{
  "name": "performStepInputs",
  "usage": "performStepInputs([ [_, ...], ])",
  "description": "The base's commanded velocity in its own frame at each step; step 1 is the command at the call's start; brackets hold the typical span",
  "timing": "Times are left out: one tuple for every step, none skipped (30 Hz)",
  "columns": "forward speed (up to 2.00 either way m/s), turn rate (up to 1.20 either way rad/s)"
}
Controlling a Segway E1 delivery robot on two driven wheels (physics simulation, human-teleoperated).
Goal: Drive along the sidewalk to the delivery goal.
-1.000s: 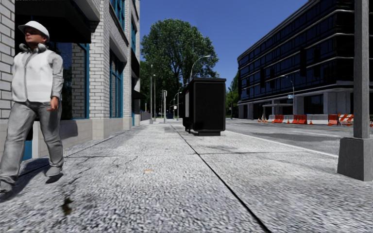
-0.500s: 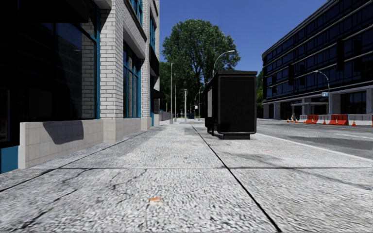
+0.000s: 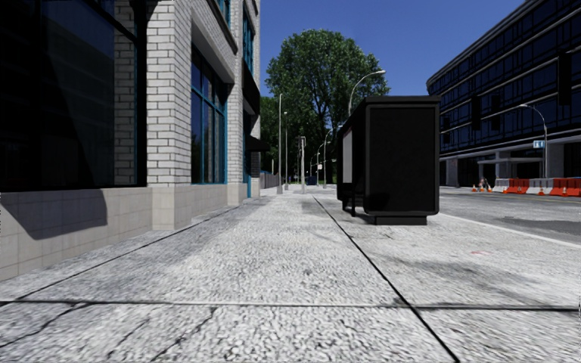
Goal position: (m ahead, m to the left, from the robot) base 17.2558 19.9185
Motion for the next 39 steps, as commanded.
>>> performStepInputs([
  [2.00,0.00],
  [2.00,0.00],
  [2.00,0.00],
  [2.00,0.00],
  [2.00,0.00],
  [2.00,0.00],
  [2.00,0.00],
  [2.00,0.00],
  [2.00,0.00],
  [2.00,0.00],
  [2.00,0.00],
  [2.00,0.00],
  [2.00,0.00],
  [2.00,0.00],
  [2.00,0.00],
  [2.00,0.00],
  [2.00,0.00],
  [2.00,0.00],
  [2.00,0.00],
  [2.00,0.00],
  [2.00,0.00],
  [2.00,0.00],
  [2.00,0.00],
  [2.00,0.00],
  [2.00,0.00],
  [2.00,0.00],
  [2.00,0.00],
  [2.00,0.00],
  [2.00,0.00],
  [2.00,0.00],
  [2.00,0.00],
  [2.00,0.00],
  [2.00,0.00],
  [2.00,0.00],
  [2.00,0.00],
  [2.00,0.00],
  [2.00,0.00],
  [2.00,0.00],
  [2.00,0.00],
])
